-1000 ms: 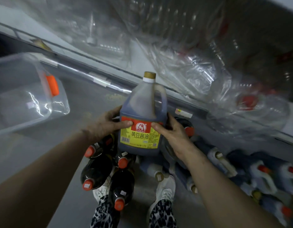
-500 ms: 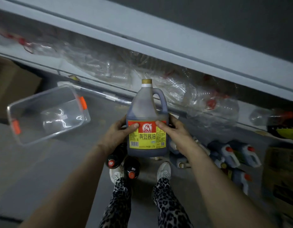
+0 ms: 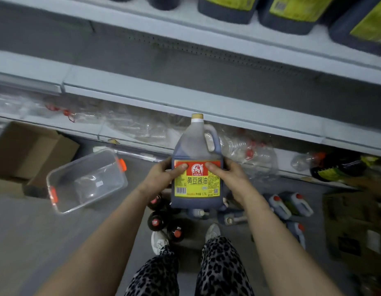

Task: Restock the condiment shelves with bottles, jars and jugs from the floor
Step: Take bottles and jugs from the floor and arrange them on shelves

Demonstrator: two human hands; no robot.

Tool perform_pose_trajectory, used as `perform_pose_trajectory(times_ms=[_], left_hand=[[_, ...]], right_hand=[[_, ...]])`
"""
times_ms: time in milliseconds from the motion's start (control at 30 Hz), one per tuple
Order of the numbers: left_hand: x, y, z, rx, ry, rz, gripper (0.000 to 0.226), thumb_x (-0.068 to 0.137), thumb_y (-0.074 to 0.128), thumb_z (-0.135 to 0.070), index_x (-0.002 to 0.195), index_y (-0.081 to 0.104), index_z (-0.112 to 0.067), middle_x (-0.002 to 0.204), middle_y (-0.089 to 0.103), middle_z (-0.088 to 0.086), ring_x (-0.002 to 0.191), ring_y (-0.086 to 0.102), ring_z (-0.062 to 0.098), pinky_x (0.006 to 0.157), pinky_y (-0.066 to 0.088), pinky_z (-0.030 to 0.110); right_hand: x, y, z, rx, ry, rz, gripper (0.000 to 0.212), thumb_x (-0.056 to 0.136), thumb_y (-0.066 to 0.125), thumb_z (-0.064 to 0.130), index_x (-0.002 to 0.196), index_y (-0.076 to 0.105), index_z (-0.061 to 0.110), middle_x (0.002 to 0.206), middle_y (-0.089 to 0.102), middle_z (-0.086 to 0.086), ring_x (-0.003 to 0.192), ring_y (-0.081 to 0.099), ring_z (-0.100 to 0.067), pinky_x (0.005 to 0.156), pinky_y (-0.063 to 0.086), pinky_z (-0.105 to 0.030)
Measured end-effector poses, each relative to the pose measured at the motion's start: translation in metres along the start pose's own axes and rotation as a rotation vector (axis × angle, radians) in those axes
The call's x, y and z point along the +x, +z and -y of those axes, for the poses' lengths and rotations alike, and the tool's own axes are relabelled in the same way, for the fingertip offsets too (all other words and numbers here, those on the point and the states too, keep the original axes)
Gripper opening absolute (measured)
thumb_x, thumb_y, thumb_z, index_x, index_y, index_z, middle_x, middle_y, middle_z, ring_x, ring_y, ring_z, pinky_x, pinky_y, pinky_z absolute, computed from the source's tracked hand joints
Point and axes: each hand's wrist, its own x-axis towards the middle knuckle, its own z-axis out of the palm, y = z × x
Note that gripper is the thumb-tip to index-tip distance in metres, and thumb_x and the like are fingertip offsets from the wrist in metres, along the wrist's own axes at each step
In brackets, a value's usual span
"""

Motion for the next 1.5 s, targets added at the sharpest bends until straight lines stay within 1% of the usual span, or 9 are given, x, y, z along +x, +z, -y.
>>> perform_pose_trajectory(times_ms=[67,367,600,800,933,1200,1333,1433,1500], left_hand=[[-0.011,0.0,-0.015,0.04,0.042,0.027,0.031,0.083,0.072,-0.041,0.109,0.066,-0.025,0.097,0.077,-0.006,0.085,0.074,0.011,0.062,0.057,0.022],[-0.047,0.011,-0.082,0.151,0.243,0.143,0.047,0.079,0.075,-0.045,0.118,0.063,-0.023,0.104,0.076,-0.001,0.093,0.074,0.019,0.074,0.06,0.032],[-0.042,0.035,-0.132,0.217,0.369,0.121,0.063,0.066,0.08,-0.056,0.119,0.063,-0.028,0.103,0.076,-0.005,0.094,0.073,0.018,0.082,0.06,0.037],[-0.021,0.069,-0.194,0.299,0.494,0.092,0.063,0.07,0.078,-0.051,0.126,0.062,-0.026,0.113,0.073,-0.001,0.099,0.072,0.019,0.09,0.057,0.046],[-0.003,0.094,-0.235,0.346,0.562,0.073,0.067,0.073,0.078,-0.043,0.134,0.055,-0.025,0.12,0.07,-0.003,0.109,0.067,0.014,0.095,0.055,0.044],[0.036,0.132,-0.303,0.368,0.65,0.031,0.079,0.08,0.08,-0.019,0.147,0.039,-0.022,0.136,0.059,-0.004,0.121,0.06,0.016,0.098,0.054,0.042],[0.053,0.141,-0.325,0.407,0.685,-0.004,0.077,0.08,0.079,-0.014,0.145,0.038,-0.023,0.132,0.056,-0.009,0.122,0.057,0.015,0.096,0.054,0.034],[0.064,0.145,-0.34,0.457,0.7,-0.028,0.069,0.08,0.079,-0.013,0.136,0.042,-0.029,0.126,0.058,-0.016,0.125,0.056,0.016,0.092,0.054,0.025],[0.071,0.148,-0.348,0.489,0.71,-0.047,0.071,0.08,0.08,-0.012,0.14,0.042,-0.021,0.132,0.058,-0.009,0.127,0.055,0.019,0.099,0.053,0.034]], right_hand=[[-0.016,-0.001,0.014,-0.032,-0.036,-0.017,0.061,0.062,0.088,0.042,0.114,0.067,0.018,0.098,0.078,-0.003,0.09,0.076,-0.023,0.076,0.061,-0.036],[-0.08,-0.01,0.064,0.011,-0.195,-0.085,0.053,0.062,0.086,0.04,0.108,0.061,0.03,0.09,0.077,0.014,0.079,0.074,-0.004,0.06,0.054,-0.014],[-0.083,-0.039,0.108,-0.082,-0.295,-0.096,0.074,0.047,0.095,0.04,0.113,0.064,0.026,0.098,0.078,0.009,0.086,0.075,-0.01,0.065,0.058,-0.02],[-0.068,-0.083,0.164,-0.127,-0.41,-0.101,0.071,0.054,0.096,0.029,0.117,0.064,0.023,0.102,0.077,0.003,0.092,0.075,-0.016,0.078,0.062,-0.034],[-0.051,-0.114,0.202,-0.173,-0.503,-0.126,0.06,0.062,0.095,0.018,0.112,0.063,0.025,0.1,0.077,0.008,0.09,0.073,-0.009,0.072,0.059,-0.024],[-0.014,-0.16,0.265,-0.263,-0.648,-0.174,0.07,0.06,0.097,0.027,0.117,0.059,0.036,0.112,0.072,0.016,0.103,0.069,-0.008,0.082,0.059,-0.031],[0.003,-0.169,0.285,-0.28,-0.692,-0.189,0.072,0.061,0.096,0.026,0.117,0.055,0.046,0.109,0.069,0.028,0.099,0.066,0.004,0.076,0.056,-0.016],[0.014,-0.175,0.297,-0.285,-0.702,-0.202,0.084,0.065,0.094,0.028,0.135,0.05,0.036,0.123,0.065,0.019,0.11,0.062,-0.005,0.087,0.057,-0.027],[0.021,-0.178,0.302,-0.276,-0.712,-0.207,0.087,0.066,0.093,0.025,0.14,0.049,0.03,0.129,0.064,0.012,0.116,0.062,-0.012,0.094,0.057,-0.037]])
